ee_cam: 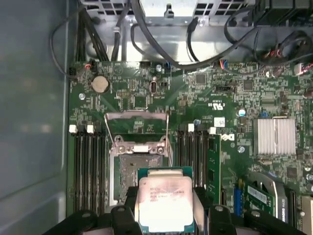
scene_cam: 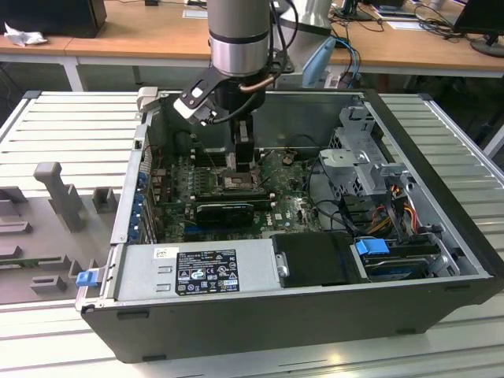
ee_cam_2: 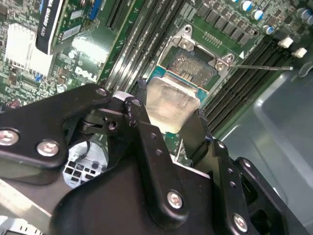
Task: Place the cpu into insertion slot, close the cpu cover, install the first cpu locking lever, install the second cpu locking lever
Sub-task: 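Place the cpu into insertion slot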
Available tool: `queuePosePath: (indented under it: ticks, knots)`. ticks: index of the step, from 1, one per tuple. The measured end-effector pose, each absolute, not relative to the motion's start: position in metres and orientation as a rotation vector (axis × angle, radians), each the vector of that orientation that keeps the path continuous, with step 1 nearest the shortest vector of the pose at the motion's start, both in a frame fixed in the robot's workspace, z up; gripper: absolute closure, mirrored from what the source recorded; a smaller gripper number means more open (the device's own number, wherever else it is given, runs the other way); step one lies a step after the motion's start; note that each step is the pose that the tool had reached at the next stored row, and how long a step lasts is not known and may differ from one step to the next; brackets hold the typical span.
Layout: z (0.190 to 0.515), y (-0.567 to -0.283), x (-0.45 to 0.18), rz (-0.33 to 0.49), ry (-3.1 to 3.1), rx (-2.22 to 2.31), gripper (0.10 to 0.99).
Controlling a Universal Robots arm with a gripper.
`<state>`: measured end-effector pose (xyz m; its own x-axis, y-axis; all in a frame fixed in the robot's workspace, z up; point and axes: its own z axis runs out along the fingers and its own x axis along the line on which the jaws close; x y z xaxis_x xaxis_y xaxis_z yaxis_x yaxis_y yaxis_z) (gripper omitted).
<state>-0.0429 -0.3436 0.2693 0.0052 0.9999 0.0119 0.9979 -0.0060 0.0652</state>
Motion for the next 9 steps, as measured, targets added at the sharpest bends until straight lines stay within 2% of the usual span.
queuePosePath:
  ticks: [9]
  knots:
    - [0.248, -0.332, -0.044, 0.085, 2.184, 2.203, 0.561]
